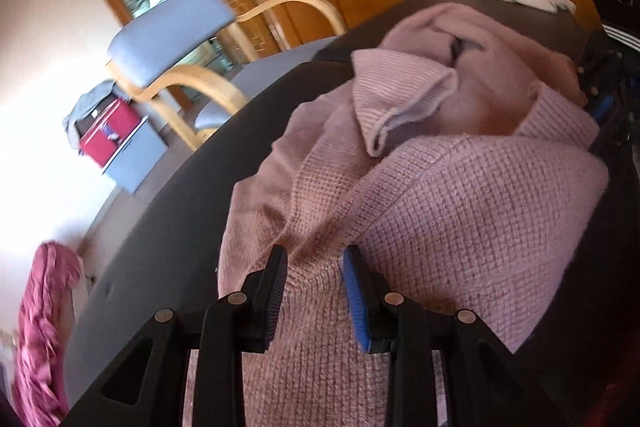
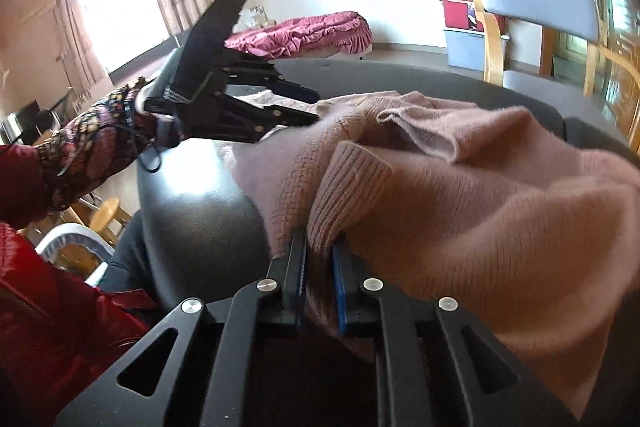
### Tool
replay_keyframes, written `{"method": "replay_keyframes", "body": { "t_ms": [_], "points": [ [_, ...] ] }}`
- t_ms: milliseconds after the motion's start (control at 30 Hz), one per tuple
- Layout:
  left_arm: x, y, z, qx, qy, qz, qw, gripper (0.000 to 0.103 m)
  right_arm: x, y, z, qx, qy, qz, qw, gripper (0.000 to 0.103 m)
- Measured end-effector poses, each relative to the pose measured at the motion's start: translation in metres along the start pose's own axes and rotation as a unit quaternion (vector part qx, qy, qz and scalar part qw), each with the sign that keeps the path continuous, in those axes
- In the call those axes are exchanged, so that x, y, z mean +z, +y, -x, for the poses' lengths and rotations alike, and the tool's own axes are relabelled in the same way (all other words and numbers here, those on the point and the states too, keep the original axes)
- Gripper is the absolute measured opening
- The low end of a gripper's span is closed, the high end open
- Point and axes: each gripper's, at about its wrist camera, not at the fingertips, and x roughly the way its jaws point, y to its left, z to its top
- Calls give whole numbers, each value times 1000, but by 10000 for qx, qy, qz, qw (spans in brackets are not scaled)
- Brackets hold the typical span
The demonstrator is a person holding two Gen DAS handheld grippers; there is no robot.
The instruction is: Fold clothes
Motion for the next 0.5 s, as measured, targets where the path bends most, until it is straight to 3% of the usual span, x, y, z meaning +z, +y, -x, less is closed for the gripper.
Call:
{"method": "replay_keyframes", "body": {
  "t_ms": [200, 300, 333, 500],
  "points": [
    [1, 6, -18, -390, 160, 30, 9991, 29, -14, -4, 2, -99, -28, -183, 9998, 13],
    [-2, 12, -21, -641, 194, 237, 9975, 28, -12, 4, 2, -509, 100, 99, 9986, 27],
    [-3, 13, -22, -682, 188, 216, 9973, 28, -11, 7, 1, -662, 145, 211, 9975, 37],
    [-1, 9, -29, -694, 232, 18, 9973, 28, -10, 4, -10, -797, 397, 261, 9957, 39]
  ]
}}
